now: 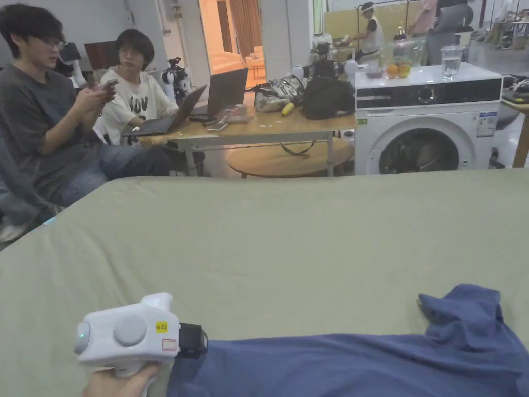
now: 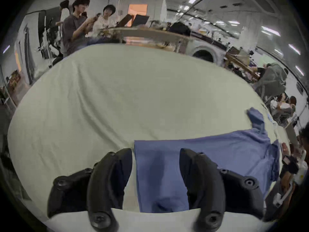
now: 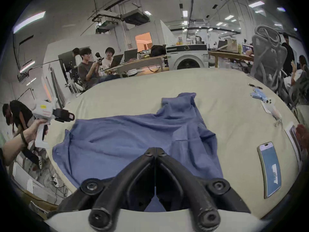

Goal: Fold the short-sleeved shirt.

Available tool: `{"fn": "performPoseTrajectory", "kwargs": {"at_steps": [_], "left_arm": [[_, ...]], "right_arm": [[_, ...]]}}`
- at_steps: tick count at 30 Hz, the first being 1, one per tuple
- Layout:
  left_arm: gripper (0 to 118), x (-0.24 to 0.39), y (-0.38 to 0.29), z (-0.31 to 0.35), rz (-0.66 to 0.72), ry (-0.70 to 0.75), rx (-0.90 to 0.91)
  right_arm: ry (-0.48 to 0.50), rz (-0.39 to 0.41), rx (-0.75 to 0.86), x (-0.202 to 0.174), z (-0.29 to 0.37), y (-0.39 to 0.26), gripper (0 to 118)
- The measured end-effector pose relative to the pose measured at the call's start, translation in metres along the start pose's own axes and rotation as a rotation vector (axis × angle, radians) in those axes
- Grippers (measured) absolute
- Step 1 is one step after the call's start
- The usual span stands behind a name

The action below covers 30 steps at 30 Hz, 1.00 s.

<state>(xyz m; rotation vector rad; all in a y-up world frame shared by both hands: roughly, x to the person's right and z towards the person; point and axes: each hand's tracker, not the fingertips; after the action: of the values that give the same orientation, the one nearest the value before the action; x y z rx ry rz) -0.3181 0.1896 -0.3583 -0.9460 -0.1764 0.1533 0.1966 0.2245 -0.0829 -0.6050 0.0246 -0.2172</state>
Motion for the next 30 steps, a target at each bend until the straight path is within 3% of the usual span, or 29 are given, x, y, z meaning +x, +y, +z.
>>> {"fn": "performPoseTrajectory", "kwargs": {"at_steps": [3, 5, 8, 10, 11, 13, 14, 15, 16, 21, 22, 23, 24, 25, 26, 28, 30], "left_arm": [[56, 0.006, -0.002, -0.018, -0.023, 0.01, -0.071], [36, 0.013, -0.003, -0.023, -0.115, 0.077, -0.069], [28, 0.022, 0.001, -0.026, -0.14, 0.094, -0.081], [15, 0.024, 0.003, -0.028, -0.194, 0.103, -0.104], [12, 0.027, 0.005, -0.029, -0.21, 0.107, -0.117], [8, 0.035, 0.006, -0.026, -0.201, 0.111, -0.121], [7, 0.04, 0.002, -0.024, -0.227, 0.121, -0.131], [7, 0.044, 0.001, -0.024, -0.252, 0.132, -0.13], [4, 0.046, 0.0, -0.025, -0.255, 0.134, -0.128], [3, 0.037, -0.002, -0.022, -0.207, 0.12, -0.115], [3, 0.036, -0.002, -0.022, -0.201, 0.115, -0.116], [3, 0.037, -0.002, -0.023, -0.199, 0.115, -0.117], [3, 0.037, -0.002, -0.024, -0.199, 0.116, -0.115], [3, 0.033, 0.001, -0.031, -0.197, 0.12, -0.112], [3, 0.033, 0.002, -0.032, -0.194, 0.126, -0.104], [2, 0.033, 0.0, -0.025, -0.189, 0.132, -0.085], [1, 0.024, 0.002, 0.004, -0.149, 0.07, 0.033]], "right_arm": [[-0.029, -0.007, -0.01, 0.014, 0.001, 0.004, 0], [-0.044, -0.009, -0.018, 0.021, -0.003, 0.011, 0], [-0.056, -0.007, -0.018, 0.029, -0.015, 0.031, 0], [-0.067, 0.015, -0.027, 0.033, -0.031, 0.052, 0], [-0.077, 0.029, -0.059, 0.036, -0.045, 0.067, 5], [-0.093, 0.012, -0.088, 0.051, -0.078, 0.091, 45], [-0.108, -0.006, -0.137, 0.056, -0.097, 0.105, 54], [-0.137, -0.005, -0.172, 0.059, -0.116, 0.117, 54], [-0.153, 0.007, -0.199, 0.063, -0.134, 0.123, 76], [-0.258, -0.012, -0.493, 0.081, -0.222, 0.114, 73], [-0.266, 0.032, -0.488, 0.074, -0.222, 0.106, 64], [-0.277, 0.098, -0.381, 0.062, -0.21, 0.106, 47], [-0.245, 0.112, -0.392, 0.054, -0.204, 0.104, 42], [-0.221, 0.105, -0.413, 0.049, -0.204, 0.101, 29], [-0.265, 0.149, -0.414, 0.043, -0.205, 0.1, 6], [-0.251, 0.146, -0.391, 0.044, -0.197, 0.1, 0], [-0.234, 0.055, -0.261, 0.047, -0.164, 0.107, 0]]}}
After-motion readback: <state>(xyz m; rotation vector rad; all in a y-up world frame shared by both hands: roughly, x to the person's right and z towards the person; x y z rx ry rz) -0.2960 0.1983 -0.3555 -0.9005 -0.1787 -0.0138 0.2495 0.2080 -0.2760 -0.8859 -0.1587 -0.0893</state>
